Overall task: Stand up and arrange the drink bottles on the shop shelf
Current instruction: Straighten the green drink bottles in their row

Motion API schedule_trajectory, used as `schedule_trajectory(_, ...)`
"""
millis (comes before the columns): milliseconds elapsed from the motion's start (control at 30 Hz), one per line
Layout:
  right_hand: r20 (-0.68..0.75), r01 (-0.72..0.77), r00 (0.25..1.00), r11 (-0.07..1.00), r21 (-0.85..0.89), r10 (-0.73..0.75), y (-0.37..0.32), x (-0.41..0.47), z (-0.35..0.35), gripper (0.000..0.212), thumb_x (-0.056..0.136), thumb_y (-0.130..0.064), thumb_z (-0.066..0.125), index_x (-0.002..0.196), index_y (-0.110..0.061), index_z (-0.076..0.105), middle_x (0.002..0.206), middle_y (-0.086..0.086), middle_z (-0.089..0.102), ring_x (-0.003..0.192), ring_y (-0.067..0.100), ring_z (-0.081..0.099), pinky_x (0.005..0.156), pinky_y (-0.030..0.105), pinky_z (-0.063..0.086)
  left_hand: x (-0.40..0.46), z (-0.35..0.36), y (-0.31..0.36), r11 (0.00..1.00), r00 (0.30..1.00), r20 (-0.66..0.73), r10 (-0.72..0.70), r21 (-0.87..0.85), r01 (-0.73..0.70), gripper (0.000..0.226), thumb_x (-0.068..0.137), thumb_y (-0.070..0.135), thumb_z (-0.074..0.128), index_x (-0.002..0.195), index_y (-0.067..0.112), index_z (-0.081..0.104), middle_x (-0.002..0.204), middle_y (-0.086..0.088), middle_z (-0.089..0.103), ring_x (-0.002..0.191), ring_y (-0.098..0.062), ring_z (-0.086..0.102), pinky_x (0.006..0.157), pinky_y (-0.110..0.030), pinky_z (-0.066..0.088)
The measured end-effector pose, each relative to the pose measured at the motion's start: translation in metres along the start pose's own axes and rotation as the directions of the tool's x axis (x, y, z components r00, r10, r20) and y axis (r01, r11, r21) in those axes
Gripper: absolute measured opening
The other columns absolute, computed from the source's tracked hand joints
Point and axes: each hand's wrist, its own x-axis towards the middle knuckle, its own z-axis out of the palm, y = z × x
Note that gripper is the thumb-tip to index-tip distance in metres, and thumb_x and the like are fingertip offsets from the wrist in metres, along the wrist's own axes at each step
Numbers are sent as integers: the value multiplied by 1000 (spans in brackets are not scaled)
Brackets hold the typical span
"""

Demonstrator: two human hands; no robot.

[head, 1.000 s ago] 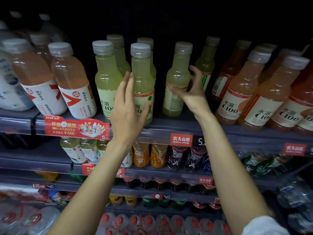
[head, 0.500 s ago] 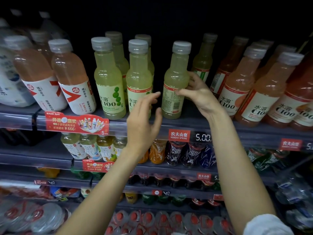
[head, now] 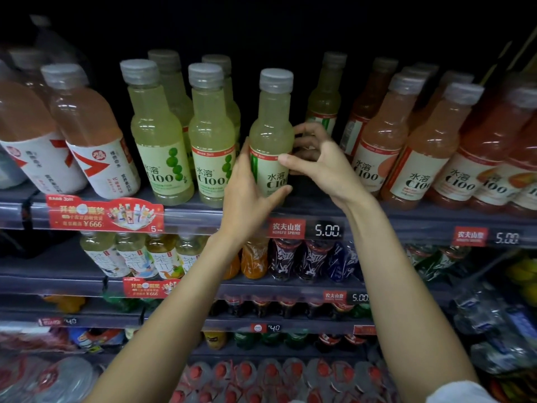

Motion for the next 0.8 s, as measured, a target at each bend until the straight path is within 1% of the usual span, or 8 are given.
schedule_trajectory(67,-33,29,999,999,-28,-30,1,-1,2,42,80,-17,74,114,-20,48,106,0,62,99,15,62,84,29,55,1,0,-2,1000,1000,-2,9,19,-9,98,72,31,82,149,10,25,142,-4,47,130,-18,44,105,-41,41)
schedule_trajectory(167,-31,59,998,998,-34,-60,5,-1,5,46,80,-16,74,117,-17,46,116,-1,59,109,9,57,91,19,49,1,0,-3,995,999,-9,39,88,-38,97,75,30,80,150,9,22,142,-6,47,130,-18,45,105,-39,41)
schedule_trajectory(233,-16,45,999,999,17,-44,8,0,7,48,80,-11,73,117,-16,44,122,3,58,114,11,56,96,23,47,2,1,-2,993,999,-4,43,107,-43,98,78,30,78,152,8,17,144,-7,46,131,-20,45,104,-40,42)
schedule_trajectory(333,-44,44,998,998,46,-42,9,1,9,49,79,-10,74,114,-18,42,119,4,60,110,13,60,92,29,51,0,0,1,992,999,13,32,124,-34,99,82,30,74,153,9,8,143,-8,49,127,-23,51,102,-41,44)
schedule_trajectory(467,-129,84,987,994,-68,-92,9,-2,14,57,77,-20,77,121,-19,41,121,0,58,109,9,58,91,26,51,-6,-2,1,984,997,25,70,161,-73,92,89,32,67,153,8,6,140,-9,52,121,-24,55,97,-32,45)
schedule_trajectory(567,-153,102,981,986,-132,-122,9,-4,17,58,76,-25,78,121,-21,42,119,-6,56,110,8,57,89,20,50,-11,-2,4,975,996,-7,90,205,-86,96,86,34,70,152,6,7,147,-10,44,125,-22,50,93,-22,39)
schedule_trajectory(700,-167,122,974,978,-172,-151,8,-7,21,57,77,-25,77,121,-20,41,116,-9,54,105,6,57,78,5,45,-12,2,8,956,991,-58,123,275,-102,98,82,30,75,150,-2,12,150,-14,37,128,-23,45,90,-25,39)
schedule_trajectory(800,-147,126,979,984,-129,-145,11,-8,18,55,78,-24,77,121,-18,43,115,-8,56,103,4,58,82,11,48,-12,2,10,957,994,-48,101,276,-84,96,85,29,71,151,1,7,149,-13,39,128,-24,46,90,-26,38)
